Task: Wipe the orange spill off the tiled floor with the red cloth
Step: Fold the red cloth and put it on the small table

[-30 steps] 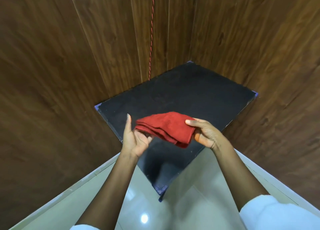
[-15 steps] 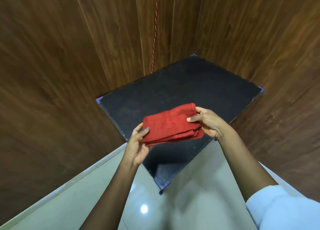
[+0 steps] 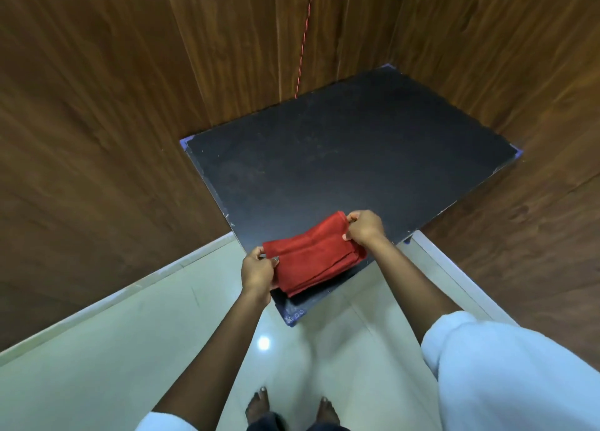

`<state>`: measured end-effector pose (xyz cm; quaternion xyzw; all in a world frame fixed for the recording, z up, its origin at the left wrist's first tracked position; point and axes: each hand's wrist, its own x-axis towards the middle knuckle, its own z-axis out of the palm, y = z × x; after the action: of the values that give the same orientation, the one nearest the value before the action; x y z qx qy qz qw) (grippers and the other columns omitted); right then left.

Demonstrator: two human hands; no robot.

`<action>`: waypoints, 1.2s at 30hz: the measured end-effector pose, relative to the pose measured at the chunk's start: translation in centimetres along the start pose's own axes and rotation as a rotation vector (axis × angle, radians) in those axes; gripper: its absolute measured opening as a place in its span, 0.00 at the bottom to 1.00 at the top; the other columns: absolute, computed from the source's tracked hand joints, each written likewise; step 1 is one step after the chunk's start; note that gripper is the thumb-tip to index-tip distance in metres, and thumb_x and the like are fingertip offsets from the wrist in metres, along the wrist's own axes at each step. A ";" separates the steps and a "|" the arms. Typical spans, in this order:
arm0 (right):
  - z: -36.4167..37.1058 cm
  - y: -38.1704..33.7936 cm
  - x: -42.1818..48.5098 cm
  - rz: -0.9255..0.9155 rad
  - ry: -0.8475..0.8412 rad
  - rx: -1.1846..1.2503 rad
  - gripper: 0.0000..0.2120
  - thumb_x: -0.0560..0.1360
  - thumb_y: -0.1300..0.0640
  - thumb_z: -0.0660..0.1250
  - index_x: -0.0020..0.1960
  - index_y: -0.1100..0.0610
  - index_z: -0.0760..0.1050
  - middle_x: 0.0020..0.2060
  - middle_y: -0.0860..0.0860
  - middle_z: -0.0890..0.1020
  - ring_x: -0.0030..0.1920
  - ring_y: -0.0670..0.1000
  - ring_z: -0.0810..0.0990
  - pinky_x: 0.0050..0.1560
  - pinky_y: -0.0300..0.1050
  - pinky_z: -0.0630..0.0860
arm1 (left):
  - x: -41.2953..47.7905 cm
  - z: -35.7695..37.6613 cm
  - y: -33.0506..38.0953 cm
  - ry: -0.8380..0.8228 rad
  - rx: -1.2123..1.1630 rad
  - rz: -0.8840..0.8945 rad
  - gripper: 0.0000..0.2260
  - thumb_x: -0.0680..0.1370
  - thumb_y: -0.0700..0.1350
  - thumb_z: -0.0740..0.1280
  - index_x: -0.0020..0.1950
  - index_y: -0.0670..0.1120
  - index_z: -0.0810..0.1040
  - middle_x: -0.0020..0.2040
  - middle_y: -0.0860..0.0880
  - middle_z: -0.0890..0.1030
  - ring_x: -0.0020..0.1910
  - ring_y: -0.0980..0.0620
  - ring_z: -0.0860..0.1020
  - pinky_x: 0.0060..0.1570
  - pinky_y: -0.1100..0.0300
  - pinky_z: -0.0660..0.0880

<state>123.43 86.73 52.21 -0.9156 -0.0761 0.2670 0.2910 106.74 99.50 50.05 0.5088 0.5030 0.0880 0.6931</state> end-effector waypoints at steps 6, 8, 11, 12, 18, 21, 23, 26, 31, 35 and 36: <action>2.9 1.3 1.6 -0.033 0.008 -0.174 0.09 0.69 0.67 0.64 0.43 0.55 0.77 0.48 0.58 0.82 0.51 0.59 0.79 0.45 0.45 0.74 | 0.3 1.2 -3.1 0.202 0.445 0.047 0.09 0.75 0.36 0.60 0.55 0.42 0.72 0.51 0.42 0.78 0.48 0.41 0.76 0.44 0.56 0.70; 3.5 1.8 1.2 -0.045 0.049 -0.263 0.13 0.72 0.64 0.60 0.54 0.55 0.76 0.56 0.57 0.78 0.58 0.59 0.75 0.52 0.47 0.73 | -0.2 1.1 -3.7 0.249 0.700 0.157 0.13 0.76 0.40 0.62 0.60 0.41 0.70 0.58 0.42 0.74 0.54 0.40 0.74 0.45 0.53 0.70; 4.9 2.9 -0.5 -0.306 0.138 -0.446 0.21 0.76 0.57 0.59 0.69 0.56 0.66 0.67 0.55 0.68 0.68 0.56 0.63 0.65 0.51 0.63 | -0.7 1.1 -4.9 0.215 1.124 0.583 0.20 0.74 0.44 0.65 0.64 0.40 0.71 0.64 0.42 0.73 0.62 0.41 0.71 0.55 0.49 0.72; 5.6 3.1 -1.2 -0.437 0.147 -0.473 0.23 0.77 0.56 0.58 0.71 0.55 0.63 0.71 0.54 0.64 0.71 0.55 0.60 0.68 0.52 0.59 | -0.5 1.2 -5.3 0.107 1.226 0.709 0.21 0.73 0.47 0.63 0.63 0.40 0.73 0.64 0.41 0.74 0.63 0.40 0.73 0.59 0.47 0.72; 7.0 5.8 -0.4 -0.561 -0.074 -0.775 0.25 0.81 0.44 0.44 0.76 0.46 0.42 0.76 0.44 0.44 0.75 0.50 0.39 0.72 0.60 0.39 | 1.7 -0.3 -7.0 -0.272 1.573 0.744 0.44 0.69 0.67 0.21 0.78 0.46 0.47 0.78 0.48 0.50 0.77 0.48 0.48 0.71 0.53 0.38; 6.6 6.1 -0.2 -0.536 -0.081 -0.788 0.25 0.81 0.43 0.41 0.76 0.45 0.40 0.76 0.43 0.41 0.75 0.50 0.36 0.71 0.61 0.37 | 1.1 -0.2 -6.7 -0.272 1.609 0.688 0.44 0.68 0.67 0.22 0.78 0.48 0.45 0.79 0.49 0.47 0.77 0.48 0.46 0.73 0.52 0.41; 7.1 6.0 -1.2 -0.544 -0.022 -0.755 0.27 0.78 0.41 0.35 0.76 0.47 0.41 0.76 0.45 0.40 0.75 0.51 0.36 0.71 0.61 0.36 | 0.9 -0.5 -6.6 -0.232 1.622 0.673 0.37 0.75 0.64 0.32 0.77 0.46 0.56 0.77 0.46 0.56 0.76 0.44 0.56 0.73 0.48 0.54; 8.0 7.9 -2.8 -0.571 -0.034 -0.733 0.38 0.69 0.36 0.23 0.76 0.48 0.39 0.76 0.46 0.41 0.75 0.51 0.38 0.72 0.59 0.39 | 1.2 -1.4 -7.6 -0.180 1.700 0.724 0.30 0.81 0.59 0.40 0.70 0.45 0.70 0.70 0.44 0.72 0.67 0.42 0.72 0.61 0.44 0.71; 7.4 7.9 -2.2 -0.516 -0.128 -0.709 0.26 0.80 0.41 0.39 0.76 0.46 0.39 0.76 0.45 0.40 0.75 0.50 0.37 0.71 0.60 0.38 | 1.0 -1.7 -7.2 -0.230 1.709 0.621 0.37 0.77 0.64 0.31 0.76 0.46 0.60 0.76 0.44 0.61 0.73 0.41 0.62 0.68 0.41 0.61; 5.7 6.4 -2.6 -0.469 -0.193 -0.445 0.24 0.82 0.47 0.48 0.76 0.47 0.48 0.76 0.45 0.46 0.75 0.46 0.40 0.72 0.56 0.36 | -0.1 -0.7 -5.2 -0.314 1.579 0.518 0.31 0.79 0.62 0.38 0.78 0.47 0.46 0.78 0.46 0.43 0.77 0.46 0.40 0.73 0.47 0.41; 5.1 6.2 -2.8 -0.486 -0.160 -0.362 0.23 0.82 0.51 0.51 0.76 0.48 0.52 0.76 0.46 0.50 0.75 0.46 0.44 0.72 0.53 0.37 | -0.7 -0.5 -4.2 -0.306 1.493 0.510 0.27 0.82 0.57 0.45 0.78 0.46 0.49 0.79 0.46 0.46 0.77 0.48 0.42 0.73 0.48 0.41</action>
<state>118.18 83.37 46.39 -0.8835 -0.3619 0.2430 0.1715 104.41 97.40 47.19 0.9436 0.1968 -0.1867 0.1899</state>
